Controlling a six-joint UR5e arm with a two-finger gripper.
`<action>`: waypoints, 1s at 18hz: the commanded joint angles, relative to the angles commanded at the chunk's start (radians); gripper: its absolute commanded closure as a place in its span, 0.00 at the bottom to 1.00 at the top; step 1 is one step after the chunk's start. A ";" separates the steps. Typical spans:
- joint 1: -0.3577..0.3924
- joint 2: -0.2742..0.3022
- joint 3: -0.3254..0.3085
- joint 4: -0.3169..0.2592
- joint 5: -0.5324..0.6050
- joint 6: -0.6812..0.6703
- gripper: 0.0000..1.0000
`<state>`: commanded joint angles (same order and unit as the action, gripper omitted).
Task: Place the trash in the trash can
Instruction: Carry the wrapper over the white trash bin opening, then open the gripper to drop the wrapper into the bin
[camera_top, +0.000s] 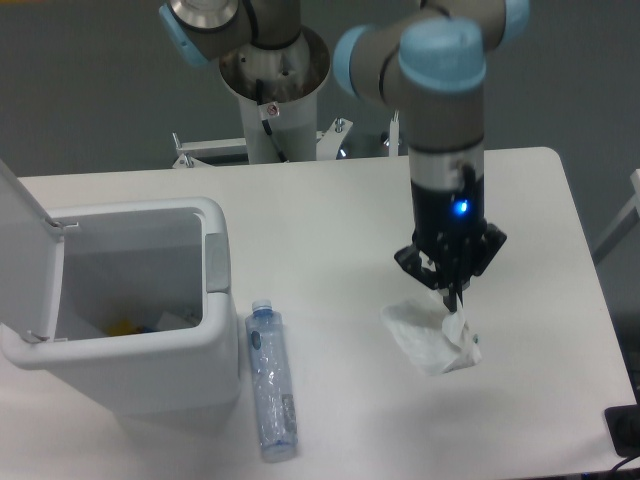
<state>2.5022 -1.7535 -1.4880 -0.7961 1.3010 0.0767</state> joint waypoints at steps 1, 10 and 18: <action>-0.026 0.018 -0.002 0.000 -0.015 0.006 1.00; -0.302 0.130 -0.112 0.002 -0.097 0.003 1.00; -0.356 0.170 -0.193 0.005 -0.089 0.034 0.09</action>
<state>2.1460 -1.5831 -1.6813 -0.7915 1.2118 0.1104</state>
